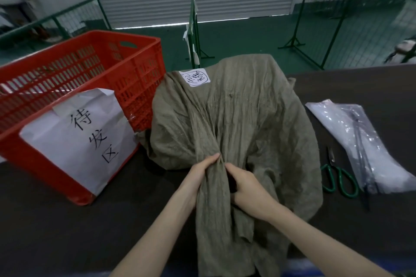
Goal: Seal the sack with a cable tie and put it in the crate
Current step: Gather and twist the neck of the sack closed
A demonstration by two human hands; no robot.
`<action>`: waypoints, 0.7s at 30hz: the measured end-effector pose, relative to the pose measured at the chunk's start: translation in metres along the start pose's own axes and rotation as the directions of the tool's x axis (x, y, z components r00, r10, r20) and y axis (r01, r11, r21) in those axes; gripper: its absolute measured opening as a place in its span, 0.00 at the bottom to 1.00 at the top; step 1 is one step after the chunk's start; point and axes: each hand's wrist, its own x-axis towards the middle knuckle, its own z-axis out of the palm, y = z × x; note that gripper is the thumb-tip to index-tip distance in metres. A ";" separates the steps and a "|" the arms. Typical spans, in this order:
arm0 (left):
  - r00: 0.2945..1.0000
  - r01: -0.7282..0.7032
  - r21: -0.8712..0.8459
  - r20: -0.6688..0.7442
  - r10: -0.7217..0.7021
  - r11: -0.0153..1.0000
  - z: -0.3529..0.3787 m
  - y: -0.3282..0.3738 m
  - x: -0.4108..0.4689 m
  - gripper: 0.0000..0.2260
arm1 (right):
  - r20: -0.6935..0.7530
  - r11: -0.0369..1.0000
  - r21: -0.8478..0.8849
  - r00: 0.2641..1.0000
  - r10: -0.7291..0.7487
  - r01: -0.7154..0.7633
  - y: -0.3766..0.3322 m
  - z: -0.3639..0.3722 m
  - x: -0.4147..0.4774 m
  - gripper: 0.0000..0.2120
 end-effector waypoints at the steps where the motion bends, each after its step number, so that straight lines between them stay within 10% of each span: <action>1: 0.999 -0.004 0.038 -0.035 0.005 0.999 0.000 0.001 0.002 0.15 | 0.001 1.000 0.007 1.000 0.005 -0.005 0.000 0.000 -0.003 0.24; 11: 0.967 -0.148 0.191 -0.180 0.183 0.970 0.002 0.007 0.018 0.03 | -0.058 0.988 -0.134 0.996 0.071 -0.078 0.005 -0.014 -0.025 0.12; 15: 0.954 -0.181 0.121 -0.219 0.204 0.976 0.009 0.005 0.022 0.17 | -0.287 0.980 0.038 0.937 0.197 -0.194 0.003 -0.022 -0.023 0.06; 21: 0.989 -0.108 0.035 -0.100 0.111 0.993 0.018 0.010 0.012 0.13 | -0.280 0.826 0.216 0.777 0.563 -0.521 0.015 -0.038 -0.020 0.35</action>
